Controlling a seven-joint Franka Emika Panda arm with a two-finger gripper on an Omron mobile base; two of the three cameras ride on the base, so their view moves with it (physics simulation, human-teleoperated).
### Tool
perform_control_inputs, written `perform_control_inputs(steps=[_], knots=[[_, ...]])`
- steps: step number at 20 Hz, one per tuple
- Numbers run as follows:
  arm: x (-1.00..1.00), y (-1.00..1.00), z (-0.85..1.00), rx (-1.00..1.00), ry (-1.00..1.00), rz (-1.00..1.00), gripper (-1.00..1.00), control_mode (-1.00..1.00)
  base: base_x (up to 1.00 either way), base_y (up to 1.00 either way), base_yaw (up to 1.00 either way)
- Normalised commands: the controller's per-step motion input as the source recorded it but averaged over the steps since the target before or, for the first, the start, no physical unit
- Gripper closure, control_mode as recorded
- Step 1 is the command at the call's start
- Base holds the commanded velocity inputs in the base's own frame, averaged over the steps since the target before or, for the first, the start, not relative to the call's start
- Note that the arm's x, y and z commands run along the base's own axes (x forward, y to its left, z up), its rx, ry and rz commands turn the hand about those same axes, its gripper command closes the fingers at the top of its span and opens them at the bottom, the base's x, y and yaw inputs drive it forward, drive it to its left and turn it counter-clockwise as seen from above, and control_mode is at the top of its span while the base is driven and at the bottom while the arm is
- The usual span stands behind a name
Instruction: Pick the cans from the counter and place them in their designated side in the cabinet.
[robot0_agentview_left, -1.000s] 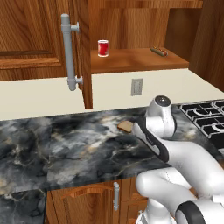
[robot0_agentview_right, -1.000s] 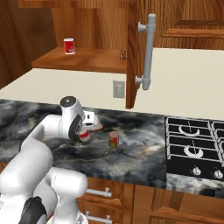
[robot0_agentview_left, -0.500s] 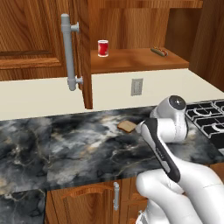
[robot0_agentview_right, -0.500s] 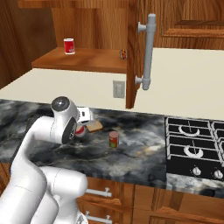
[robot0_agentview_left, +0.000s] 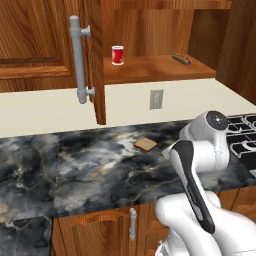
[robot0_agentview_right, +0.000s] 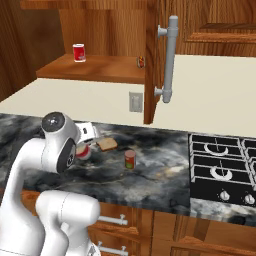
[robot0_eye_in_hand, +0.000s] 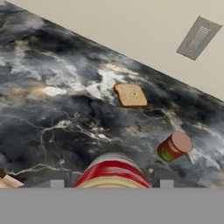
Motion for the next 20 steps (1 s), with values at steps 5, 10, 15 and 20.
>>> perform_control_inputs(steps=[5, 10, 15, 20], knots=[[-0.51, 0.02, 0.41, -0.05, 0.0, 0.07, 1.0, -1.0, 0.0, 0.0, 0.0], [-0.42, 0.01, 0.48, -0.02, 0.0, 0.08, 1.0, -1.0, 0.0, 0.0, 0.0], [-0.25, 0.06, 0.39, 0.0, -0.06, 0.1, 1.0, -1.0, 0.0, 0.0, 0.0], [-0.06, 0.06, 0.4, 0.02, 0.0, 0.05, 1.0, -1.0, 0.0, 0.0, 0.0]])
